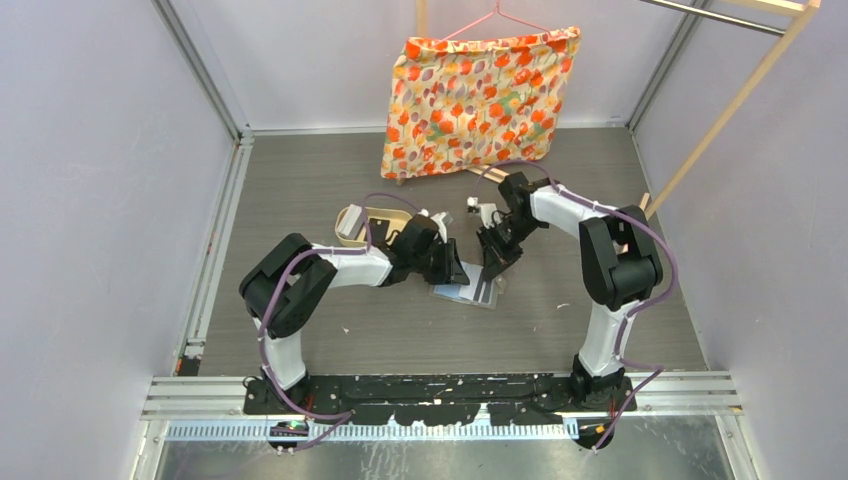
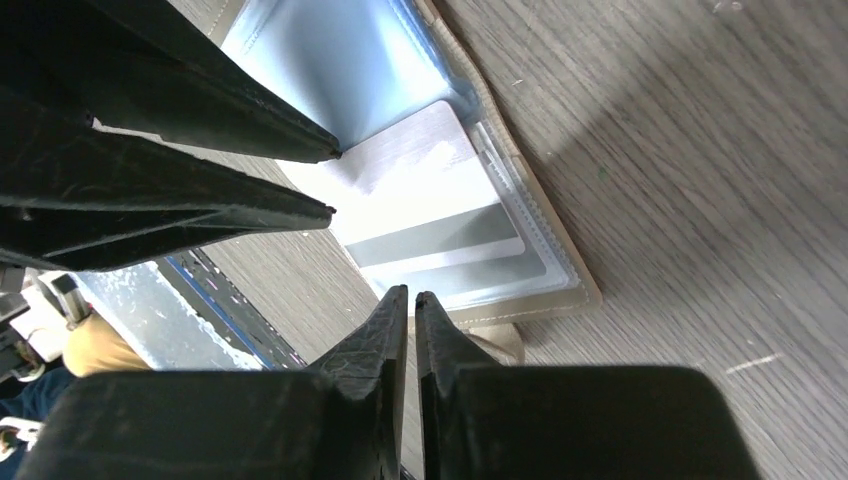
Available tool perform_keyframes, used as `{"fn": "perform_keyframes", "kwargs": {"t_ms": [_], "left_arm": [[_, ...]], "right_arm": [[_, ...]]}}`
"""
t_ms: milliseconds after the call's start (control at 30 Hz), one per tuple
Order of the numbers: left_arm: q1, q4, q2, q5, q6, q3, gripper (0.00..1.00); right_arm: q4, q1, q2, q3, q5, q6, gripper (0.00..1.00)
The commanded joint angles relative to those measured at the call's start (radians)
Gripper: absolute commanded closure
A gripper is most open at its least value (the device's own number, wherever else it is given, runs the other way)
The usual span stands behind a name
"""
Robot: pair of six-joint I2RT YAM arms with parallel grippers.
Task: Put the credit cards into the card holder
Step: Insert the credit card into the card holder.
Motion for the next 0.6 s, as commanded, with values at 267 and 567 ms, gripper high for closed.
{"fn": "perform_keyframes", "kwargs": {"t_ms": [267,567], "left_arm": [[-0.023,-0.096,-0.017,-0.065,0.059,0.063,0.72],[-0.03,-0.151,-0.029,-0.109,0.095,0.083,0.69]], "right_arm": [[-0.037,-0.002,-0.059,0.011,0.187,-0.038,0.93],[-0.065,-0.001,-0.032,0.015,0.183,-0.057,0.94]]}}
